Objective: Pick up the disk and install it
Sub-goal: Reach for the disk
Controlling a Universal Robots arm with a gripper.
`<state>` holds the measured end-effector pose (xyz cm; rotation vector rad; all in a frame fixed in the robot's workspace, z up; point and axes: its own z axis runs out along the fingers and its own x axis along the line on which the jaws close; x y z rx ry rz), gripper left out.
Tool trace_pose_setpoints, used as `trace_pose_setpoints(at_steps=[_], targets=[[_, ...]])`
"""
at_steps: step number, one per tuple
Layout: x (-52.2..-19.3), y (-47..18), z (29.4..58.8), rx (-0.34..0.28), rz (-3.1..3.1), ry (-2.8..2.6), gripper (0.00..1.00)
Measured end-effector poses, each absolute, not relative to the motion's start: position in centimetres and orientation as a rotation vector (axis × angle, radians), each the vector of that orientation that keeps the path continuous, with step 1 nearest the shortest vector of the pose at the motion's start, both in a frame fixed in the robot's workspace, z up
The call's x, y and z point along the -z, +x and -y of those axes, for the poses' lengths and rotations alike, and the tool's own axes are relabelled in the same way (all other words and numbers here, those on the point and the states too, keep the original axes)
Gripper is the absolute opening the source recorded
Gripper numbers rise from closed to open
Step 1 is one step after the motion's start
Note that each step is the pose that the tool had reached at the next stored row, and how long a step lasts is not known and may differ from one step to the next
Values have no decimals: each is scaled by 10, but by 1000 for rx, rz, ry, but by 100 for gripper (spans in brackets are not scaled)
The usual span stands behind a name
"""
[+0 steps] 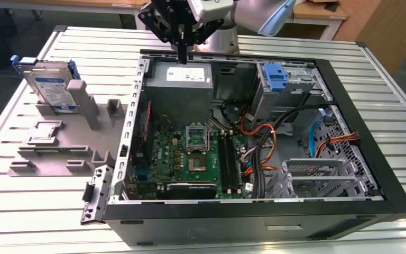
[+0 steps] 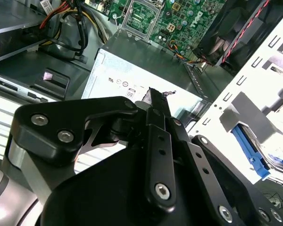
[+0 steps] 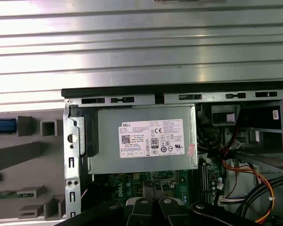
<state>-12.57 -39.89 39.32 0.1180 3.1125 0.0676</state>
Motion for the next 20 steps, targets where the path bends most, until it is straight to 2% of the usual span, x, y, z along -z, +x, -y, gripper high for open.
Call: trace_pose_setpoints(at_steps=[20], targets=[[-393,-147,397,-68,-3113,118,10]])
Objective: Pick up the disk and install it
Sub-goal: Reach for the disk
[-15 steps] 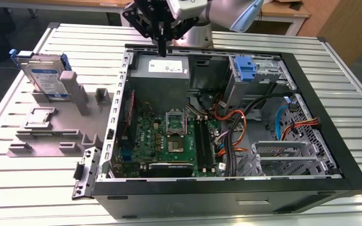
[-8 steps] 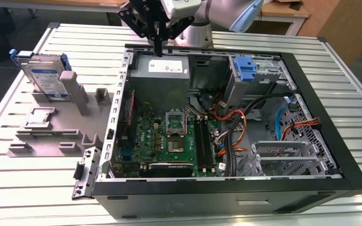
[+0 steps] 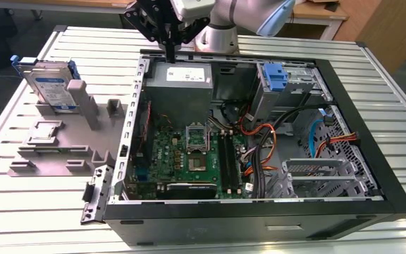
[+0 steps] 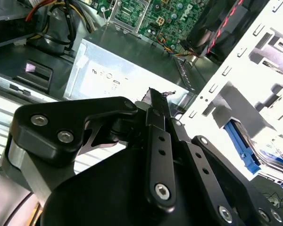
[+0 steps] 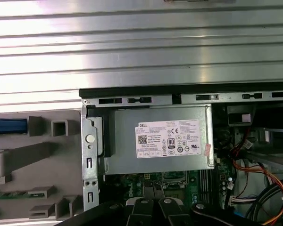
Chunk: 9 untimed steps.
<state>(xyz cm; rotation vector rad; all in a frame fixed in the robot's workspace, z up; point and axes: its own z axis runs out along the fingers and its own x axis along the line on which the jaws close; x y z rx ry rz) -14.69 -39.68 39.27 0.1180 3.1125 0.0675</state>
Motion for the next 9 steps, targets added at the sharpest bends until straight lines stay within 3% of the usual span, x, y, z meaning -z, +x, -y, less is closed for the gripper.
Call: trace_pose_setpoints(at_steps=[9], targets=[[-392,-152,395,-68,-3113,118,10]])
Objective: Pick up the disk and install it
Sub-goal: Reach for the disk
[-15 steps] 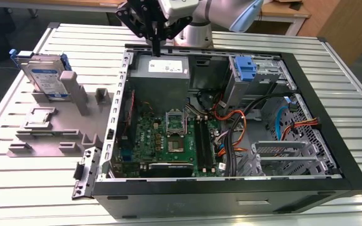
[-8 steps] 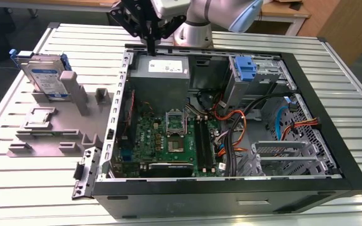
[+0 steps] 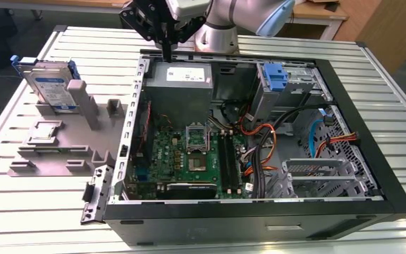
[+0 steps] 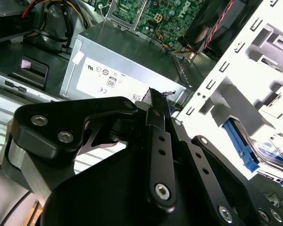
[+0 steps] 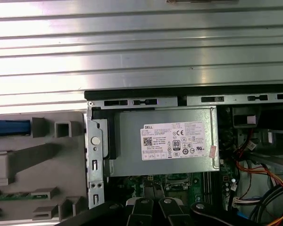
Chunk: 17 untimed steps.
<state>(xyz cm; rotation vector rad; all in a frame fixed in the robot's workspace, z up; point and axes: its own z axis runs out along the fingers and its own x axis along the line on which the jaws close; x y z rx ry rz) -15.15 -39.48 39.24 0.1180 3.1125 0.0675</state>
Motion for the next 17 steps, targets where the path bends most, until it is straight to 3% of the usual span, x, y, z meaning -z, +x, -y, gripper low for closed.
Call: trace_pose_setpoints(at_steps=[17], targets=[[-392,-163,395,-68,-3112,118,10]])
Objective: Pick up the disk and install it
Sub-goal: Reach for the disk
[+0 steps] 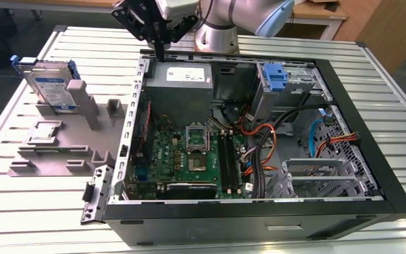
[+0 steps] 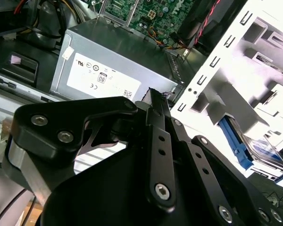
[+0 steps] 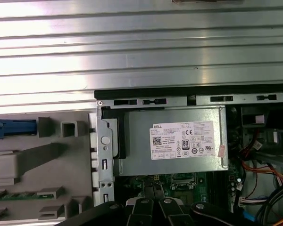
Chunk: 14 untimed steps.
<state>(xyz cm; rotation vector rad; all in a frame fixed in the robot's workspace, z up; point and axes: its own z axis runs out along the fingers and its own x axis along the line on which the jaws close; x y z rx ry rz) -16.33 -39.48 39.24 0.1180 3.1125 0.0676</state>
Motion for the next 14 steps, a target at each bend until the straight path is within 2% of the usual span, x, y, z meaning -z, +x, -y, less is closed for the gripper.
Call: trace_pose_setpoints(at_steps=[14], targets=[[-392,-174,395,-68,-3112,118,10]])
